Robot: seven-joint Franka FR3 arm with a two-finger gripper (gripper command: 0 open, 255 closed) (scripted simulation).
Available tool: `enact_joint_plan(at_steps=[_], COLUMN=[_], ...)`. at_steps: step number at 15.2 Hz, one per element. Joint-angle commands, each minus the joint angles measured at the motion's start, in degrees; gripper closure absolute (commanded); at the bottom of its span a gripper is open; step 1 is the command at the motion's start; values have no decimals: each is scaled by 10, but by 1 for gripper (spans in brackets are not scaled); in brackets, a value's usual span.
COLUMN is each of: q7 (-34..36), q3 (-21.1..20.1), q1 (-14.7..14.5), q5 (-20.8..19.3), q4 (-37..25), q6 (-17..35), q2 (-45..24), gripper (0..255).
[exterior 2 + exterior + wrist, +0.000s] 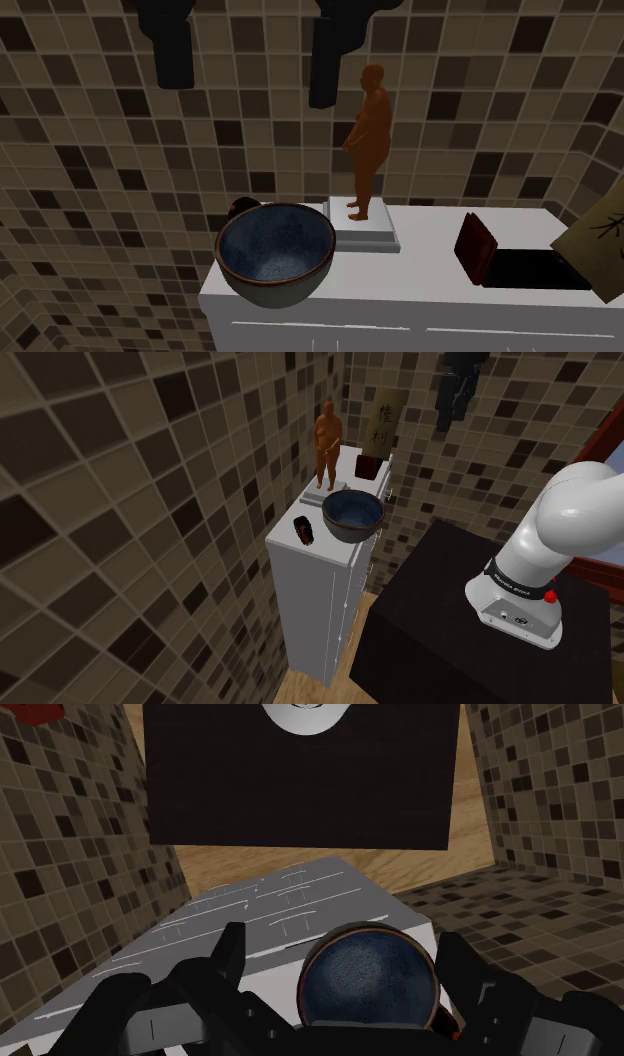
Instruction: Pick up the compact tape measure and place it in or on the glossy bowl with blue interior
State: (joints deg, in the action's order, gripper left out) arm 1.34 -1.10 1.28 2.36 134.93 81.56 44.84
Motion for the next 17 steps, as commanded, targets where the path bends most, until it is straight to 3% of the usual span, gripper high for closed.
enact_joint_plan(at_steps=[1, 10, 17], q7=[0, 100, 185], q3=[0, -87, -149], q1=[0, -11, -11], q5=[0, 34, 25], q4=[0, 30, 5], q6=[0, 159, 274], q2=[0, -114, -245], gripper=[0, 0, 0])
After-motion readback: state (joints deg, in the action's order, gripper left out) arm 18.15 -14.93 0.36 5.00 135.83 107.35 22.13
